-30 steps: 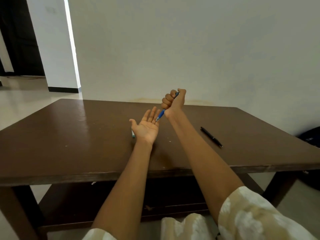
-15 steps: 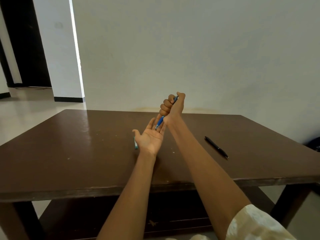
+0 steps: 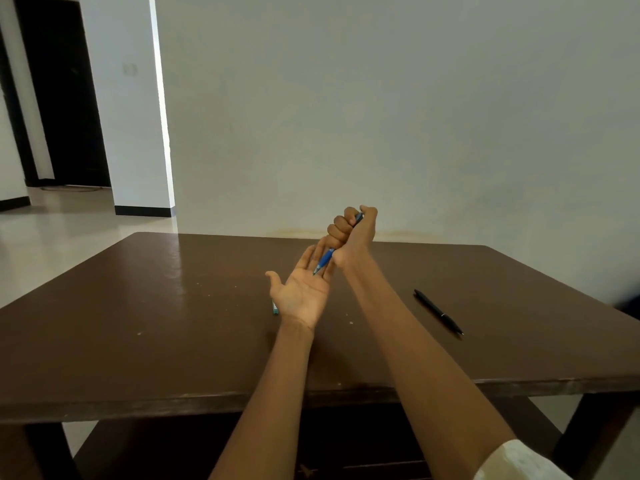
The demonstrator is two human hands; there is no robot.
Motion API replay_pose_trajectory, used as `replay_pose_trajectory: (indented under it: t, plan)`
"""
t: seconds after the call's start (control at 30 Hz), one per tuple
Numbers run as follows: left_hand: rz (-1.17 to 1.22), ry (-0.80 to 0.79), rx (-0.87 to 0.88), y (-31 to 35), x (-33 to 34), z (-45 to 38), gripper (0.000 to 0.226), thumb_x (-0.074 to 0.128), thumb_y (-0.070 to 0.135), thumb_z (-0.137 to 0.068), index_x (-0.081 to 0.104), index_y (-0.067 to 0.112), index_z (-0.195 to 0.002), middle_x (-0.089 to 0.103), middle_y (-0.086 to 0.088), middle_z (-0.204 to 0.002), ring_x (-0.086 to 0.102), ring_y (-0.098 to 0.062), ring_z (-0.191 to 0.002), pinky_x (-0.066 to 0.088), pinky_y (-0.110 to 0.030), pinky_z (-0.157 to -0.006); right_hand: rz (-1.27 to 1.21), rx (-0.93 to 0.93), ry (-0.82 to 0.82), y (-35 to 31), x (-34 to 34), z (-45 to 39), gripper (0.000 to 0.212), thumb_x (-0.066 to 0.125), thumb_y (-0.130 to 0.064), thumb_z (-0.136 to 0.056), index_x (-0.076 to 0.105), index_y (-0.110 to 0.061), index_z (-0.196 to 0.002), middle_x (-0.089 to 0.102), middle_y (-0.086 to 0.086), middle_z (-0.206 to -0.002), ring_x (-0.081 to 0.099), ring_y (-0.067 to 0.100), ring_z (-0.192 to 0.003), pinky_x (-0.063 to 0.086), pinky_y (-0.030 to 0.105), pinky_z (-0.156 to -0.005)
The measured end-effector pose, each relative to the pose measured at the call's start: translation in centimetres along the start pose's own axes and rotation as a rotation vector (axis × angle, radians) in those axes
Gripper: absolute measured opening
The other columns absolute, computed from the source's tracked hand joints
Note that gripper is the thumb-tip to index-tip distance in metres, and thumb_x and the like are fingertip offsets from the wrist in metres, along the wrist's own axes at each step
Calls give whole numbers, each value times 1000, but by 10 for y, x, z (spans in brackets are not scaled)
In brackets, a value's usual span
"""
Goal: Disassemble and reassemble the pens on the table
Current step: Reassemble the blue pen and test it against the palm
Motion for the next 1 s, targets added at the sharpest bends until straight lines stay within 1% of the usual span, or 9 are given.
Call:
replay_pose_trajectory:
  t: [0.33,0.43,0.57,0.67,0.73,0.8,0.87,0.9,1.0]
  plan:
    - [-20,12,9,2,-2,1,85,12,69,-88,46,-1,-123,55,-22,-128,51,-34,-122,47,-43,-94,39,-3,-14,3,0,-2,41,35,-35,-85,27,-20,-48,21,-8,-38,13,7,-33,13,11,-38]
    - [-25,14,11,2,-2,0,85,13,69,-88,45,-1,-124,55,-21,-127,50,-34,-122,45,-44,-97,58,-3,-18,4,0,-2,41,34,-32,-85,28,-20,-46,21,-8,-38,13,7,-32,13,11,-38]
    - [-26,17,2,2,-1,1,85,14,69,-88,46,-2,-124,54,-22,-129,51,-34,-120,48,-44,-91,67,-9,-17,4,2,-1,41,34,-34,-86,28,-20,-48,22,-8,-38,14,7,-33,13,12,-39]
    - [-36,23,4,2,-1,2,85,14,69,-88,45,-2,-124,53,-22,-130,52,-33,-120,48,-44,-93,71,-3,-19,5,3,0,40,34,-32,-86,28,-20,-48,22,-8,-38,14,7,-32,13,11,-38]
    - [-36,26,7,2,-1,2,85,14,69,-89,46,-2,-123,54,-22,-128,52,-34,-119,47,-43,-94,59,0,-20,5,3,1,43,34,-34,-88,29,-20,-48,23,-8,-38,15,7,-32,15,11,-36]
    - [-32,23,12,2,-2,1,85,14,69,-89,46,-2,-123,55,-22,-127,53,-34,-118,49,-43,-92,37,13,-34,4,5,1,48,35,-43,-91,32,-20,-49,25,-8,-37,17,6,-31,16,12,-34]
    - [-18,22,18,3,-2,1,85,15,69,-89,44,-2,-127,53,-24,-128,52,-35,-118,49,-45,-91,13,53,-75,5,10,2,46,35,-48,-92,40,-17,-57,29,-7,-40,22,6,-32,19,15,-33]
    - [-7,19,18,2,-1,2,85,16,69,-89,43,-2,-128,53,-26,-127,52,-35,-117,48,-46,-91,5,67,-99,6,14,3,42,35,-44,-92,44,-15,-63,32,-6,-43,26,7,-35,23,17,-34]
    - [0,20,23,2,-1,2,85,16,68,-89,43,-2,-128,53,-27,-126,52,-36,-117,45,-45,-96,23,50,-140,5,20,5,30,38,-31,-98,50,-11,-78,46,-1,-58,41,10,-49,40,22,-49]
Point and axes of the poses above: each hand's wrist, its own z-axis away from the middle knuckle, its own x-axis out of the palm, y = z × x, the point moved 8 cm from there along -z, towards the middle knuckle
